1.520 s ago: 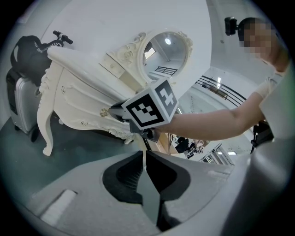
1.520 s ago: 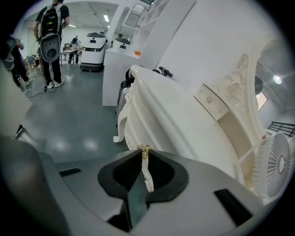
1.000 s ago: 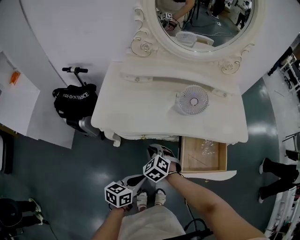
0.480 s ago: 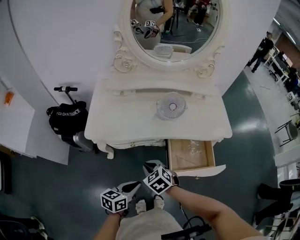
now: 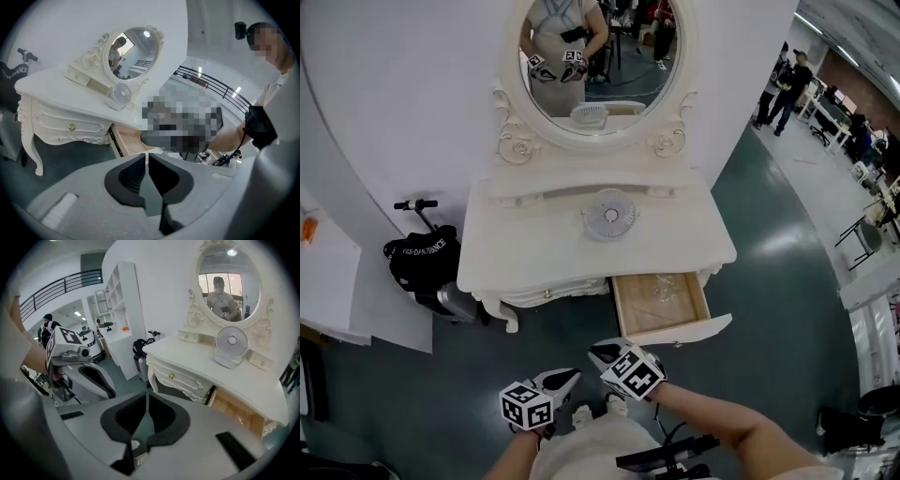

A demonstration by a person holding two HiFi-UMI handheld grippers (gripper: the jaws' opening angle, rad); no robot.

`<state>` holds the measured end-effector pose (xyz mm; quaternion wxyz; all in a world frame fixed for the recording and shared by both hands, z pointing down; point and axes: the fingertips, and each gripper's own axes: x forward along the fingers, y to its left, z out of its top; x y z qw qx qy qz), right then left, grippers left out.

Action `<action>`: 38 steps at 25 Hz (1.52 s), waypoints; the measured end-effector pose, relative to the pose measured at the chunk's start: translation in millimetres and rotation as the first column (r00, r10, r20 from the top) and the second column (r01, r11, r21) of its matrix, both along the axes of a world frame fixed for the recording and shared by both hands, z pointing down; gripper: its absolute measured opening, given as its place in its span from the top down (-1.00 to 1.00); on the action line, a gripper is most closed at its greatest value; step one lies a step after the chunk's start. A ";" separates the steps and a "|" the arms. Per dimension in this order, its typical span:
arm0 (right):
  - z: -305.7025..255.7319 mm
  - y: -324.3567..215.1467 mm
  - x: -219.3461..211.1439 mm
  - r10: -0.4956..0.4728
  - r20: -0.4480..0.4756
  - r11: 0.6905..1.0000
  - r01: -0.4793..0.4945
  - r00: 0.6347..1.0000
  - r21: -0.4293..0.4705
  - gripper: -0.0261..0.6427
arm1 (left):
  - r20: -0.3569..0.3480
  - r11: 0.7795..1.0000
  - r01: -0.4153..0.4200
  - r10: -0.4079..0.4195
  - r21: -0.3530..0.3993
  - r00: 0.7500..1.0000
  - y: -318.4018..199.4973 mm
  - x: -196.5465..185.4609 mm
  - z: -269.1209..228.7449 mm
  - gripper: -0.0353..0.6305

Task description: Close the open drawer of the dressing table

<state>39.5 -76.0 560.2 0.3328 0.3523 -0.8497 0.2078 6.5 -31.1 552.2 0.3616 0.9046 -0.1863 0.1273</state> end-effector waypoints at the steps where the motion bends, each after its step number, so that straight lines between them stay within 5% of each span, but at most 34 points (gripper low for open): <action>1: -5.4 7.0 -0.9 0.002 0.027 1.000 -0.002 1.000 0.003 0.83 | -0.001 1.000 -0.010 0.010 0.005 1.000 3.8 1.9 -3.0 0.84; 14: -66.3 44.8 1.3 0.067 0.363 0.997 -0.080 0.930 0.022 0.83 | -0.041 0.993 -0.030 0.035 0.118 0.999 15.7 18.6 -52.5 0.84; 22: -79.6 51.4 9.4 0.148 0.410 0.986 -0.165 0.900 0.006 0.83 | -0.052 0.986 -0.049 0.058 0.158 0.997 13.9 24.6 -71.1 0.84; 38: -84.3 57.1 -5.9 0.101 0.384 0.993 -0.117 0.918 0.020 0.88 | -0.077 0.989 -0.018 0.030 0.143 0.997 12.0 19.2 -72.6 0.84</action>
